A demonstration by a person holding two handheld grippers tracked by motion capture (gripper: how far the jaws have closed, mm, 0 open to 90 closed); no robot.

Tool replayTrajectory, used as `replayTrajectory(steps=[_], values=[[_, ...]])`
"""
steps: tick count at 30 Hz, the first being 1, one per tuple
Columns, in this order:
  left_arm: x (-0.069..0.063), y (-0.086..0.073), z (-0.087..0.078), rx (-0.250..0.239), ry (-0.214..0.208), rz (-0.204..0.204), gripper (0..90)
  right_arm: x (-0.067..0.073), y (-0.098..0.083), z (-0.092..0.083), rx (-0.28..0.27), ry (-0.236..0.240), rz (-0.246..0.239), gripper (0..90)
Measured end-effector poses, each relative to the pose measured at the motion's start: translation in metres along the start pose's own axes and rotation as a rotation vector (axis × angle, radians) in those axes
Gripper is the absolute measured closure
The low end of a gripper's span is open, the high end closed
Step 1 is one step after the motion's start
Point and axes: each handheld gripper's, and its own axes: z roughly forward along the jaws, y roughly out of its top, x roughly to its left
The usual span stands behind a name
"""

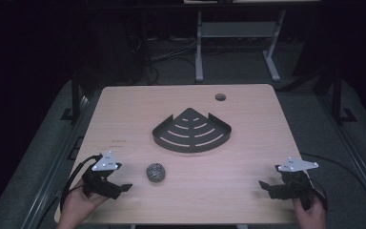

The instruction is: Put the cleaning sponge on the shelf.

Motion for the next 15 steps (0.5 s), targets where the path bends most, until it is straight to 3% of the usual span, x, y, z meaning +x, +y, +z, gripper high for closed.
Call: replayTrajectory(steps=[15], values=[[-0.004,0.031,0.020,0.072,-0.038,0.056,16.2,0.002,0.002,-0.002,-0.010,0.001,-0.020,14.1]])
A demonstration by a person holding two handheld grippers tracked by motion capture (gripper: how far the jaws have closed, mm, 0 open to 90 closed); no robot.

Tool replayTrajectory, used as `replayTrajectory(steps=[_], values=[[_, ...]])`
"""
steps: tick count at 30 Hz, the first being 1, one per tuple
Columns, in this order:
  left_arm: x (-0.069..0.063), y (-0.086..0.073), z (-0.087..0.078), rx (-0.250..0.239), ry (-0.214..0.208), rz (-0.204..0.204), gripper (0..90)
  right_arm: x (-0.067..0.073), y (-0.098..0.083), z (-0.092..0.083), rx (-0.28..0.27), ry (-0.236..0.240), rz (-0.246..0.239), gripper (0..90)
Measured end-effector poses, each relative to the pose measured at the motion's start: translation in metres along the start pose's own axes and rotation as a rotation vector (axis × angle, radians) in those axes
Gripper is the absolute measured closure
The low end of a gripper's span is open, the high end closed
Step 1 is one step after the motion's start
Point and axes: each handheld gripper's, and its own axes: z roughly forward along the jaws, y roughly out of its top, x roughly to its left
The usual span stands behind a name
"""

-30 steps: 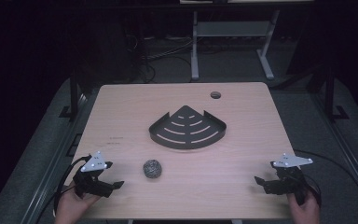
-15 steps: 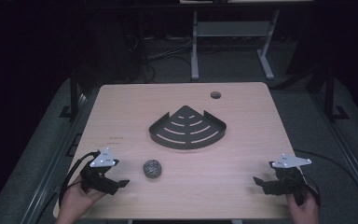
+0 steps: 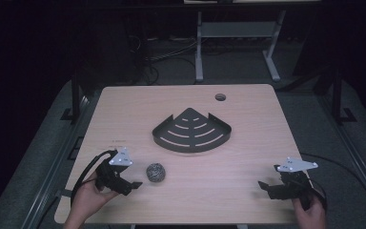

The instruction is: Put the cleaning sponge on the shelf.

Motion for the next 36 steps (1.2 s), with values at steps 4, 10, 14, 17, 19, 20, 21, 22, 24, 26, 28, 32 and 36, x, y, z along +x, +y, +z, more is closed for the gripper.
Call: replayTrajectory(steps=[4,10,14,17,19,20,21,22,24,26,28,32,36], values=[[0.000,0.008,0.005,0.014,-0.008,0.008,16.2,0.000,0.000,-0.001,-0.009,0.002,0.005,14.1],[0.001,0.016,0.011,0.029,-0.022,0.017,16.2,0.000,0.001,-0.001,-0.009,-0.001,0.003,14.1],[0.001,0.023,0.019,0.047,-0.039,0.014,16.2,0.000,0.002,-0.001,-0.013,0.001,-0.002,14.1],[0.000,0.027,0.023,0.057,-0.049,0.016,16.2,0.001,0.002,-0.001,-0.015,0.001,-0.003,14.1],[0.000,0.028,0.024,0.062,-0.052,0.016,16.2,0.001,0.002,-0.001,-0.015,0.003,-0.003,14.1],[0.001,0.030,0.027,0.070,-0.056,0.017,16.2,0.001,0.002,-0.001,-0.015,0.001,-0.006,14.1],[0.001,0.030,0.027,0.070,-0.056,0.017,16.2,0.001,0.003,-0.001,-0.016,0.002,-0.006,14.1],[0.002,0.032,0.030,0.070,-0.057,0.011,16.2,0.001,0.003,-0.001,-0.017,0.002,-0.006,14.1],[0.002,0.034,0.032,0.076,-0.064,0.007,16.2,0.002,0.003,-0.001,-0.015,0.004,-0.005,14.1],[0.002,0.036,0.036,0.084,-0.069,0.005,16.2,0.003,0.004,-0.001,-0.017,0.003,-0.010,14.1],[0.002,0.038,0.039,0.092,-0.073,0.008,16.3,0.003,0.004,-0.001,-0.015,0.002,-0.015,14.1],[0.003,0.041,0.045,0.111,-0.075,0.004,16.3,0.004,0.005,-0.001,-0.018,0.002,-0.019,14.1],[0.003,0.044,0.049,0.125,-0.081,0.002,16.4,0.004,0.006,-0.001,-0.019,0.004,-0.020,14.1]])
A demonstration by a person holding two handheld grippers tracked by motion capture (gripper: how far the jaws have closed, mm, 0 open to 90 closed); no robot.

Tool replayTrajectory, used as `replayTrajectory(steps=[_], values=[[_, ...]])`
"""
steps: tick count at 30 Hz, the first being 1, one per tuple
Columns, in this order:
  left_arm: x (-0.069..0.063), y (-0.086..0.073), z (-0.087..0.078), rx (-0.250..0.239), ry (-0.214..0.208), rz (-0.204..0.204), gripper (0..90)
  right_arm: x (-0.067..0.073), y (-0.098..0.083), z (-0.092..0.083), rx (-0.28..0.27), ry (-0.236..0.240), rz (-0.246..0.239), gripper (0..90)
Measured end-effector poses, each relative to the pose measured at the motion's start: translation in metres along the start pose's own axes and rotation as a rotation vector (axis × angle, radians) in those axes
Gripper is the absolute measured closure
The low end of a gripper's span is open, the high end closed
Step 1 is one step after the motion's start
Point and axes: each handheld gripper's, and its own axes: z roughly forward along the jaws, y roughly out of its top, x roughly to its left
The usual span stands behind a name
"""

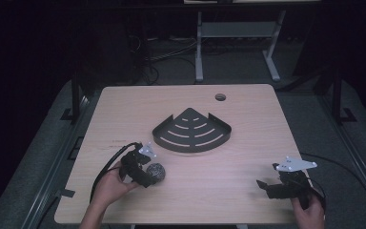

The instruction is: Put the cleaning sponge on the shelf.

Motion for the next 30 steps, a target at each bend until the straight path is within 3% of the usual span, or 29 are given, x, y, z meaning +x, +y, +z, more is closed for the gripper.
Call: replayTrajectory(steps=[9,30], values=[[-0.001,0.005,0.010,0.032,-0.009,-0.005,16.5,0.001,0.001,0.000,-0.005,0.004,-0.002,14.1],[0.001,0.010,0.018,0.079,-0.022,0.005,27.4,0.001,0.003,0.000,-0.012,0.007,-0.005,14.1]])
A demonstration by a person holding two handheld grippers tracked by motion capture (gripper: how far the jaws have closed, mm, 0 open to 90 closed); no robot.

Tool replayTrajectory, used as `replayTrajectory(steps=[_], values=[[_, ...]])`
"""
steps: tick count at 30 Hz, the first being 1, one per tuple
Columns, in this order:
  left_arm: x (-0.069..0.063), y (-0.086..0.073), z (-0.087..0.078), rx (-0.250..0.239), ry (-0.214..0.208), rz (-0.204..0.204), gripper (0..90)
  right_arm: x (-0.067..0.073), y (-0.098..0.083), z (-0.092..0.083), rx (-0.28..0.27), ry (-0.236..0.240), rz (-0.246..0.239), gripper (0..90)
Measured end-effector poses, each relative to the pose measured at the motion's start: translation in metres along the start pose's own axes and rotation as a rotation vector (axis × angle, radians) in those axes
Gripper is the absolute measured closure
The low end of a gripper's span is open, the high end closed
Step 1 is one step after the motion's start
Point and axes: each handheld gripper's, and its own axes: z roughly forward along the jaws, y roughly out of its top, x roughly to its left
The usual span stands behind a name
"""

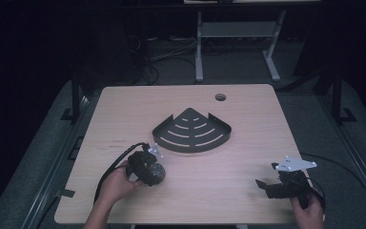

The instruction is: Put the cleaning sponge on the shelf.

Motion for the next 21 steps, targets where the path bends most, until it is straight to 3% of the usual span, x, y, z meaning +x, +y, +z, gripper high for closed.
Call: replayTrajectory(steps=[21], values=[[0.0001,0.0004,-0.0043,-0.009,-0.004,0.005,32.9,0.0012,0.0008,0.0029,0.010,0.002,-0.006,14.1]])
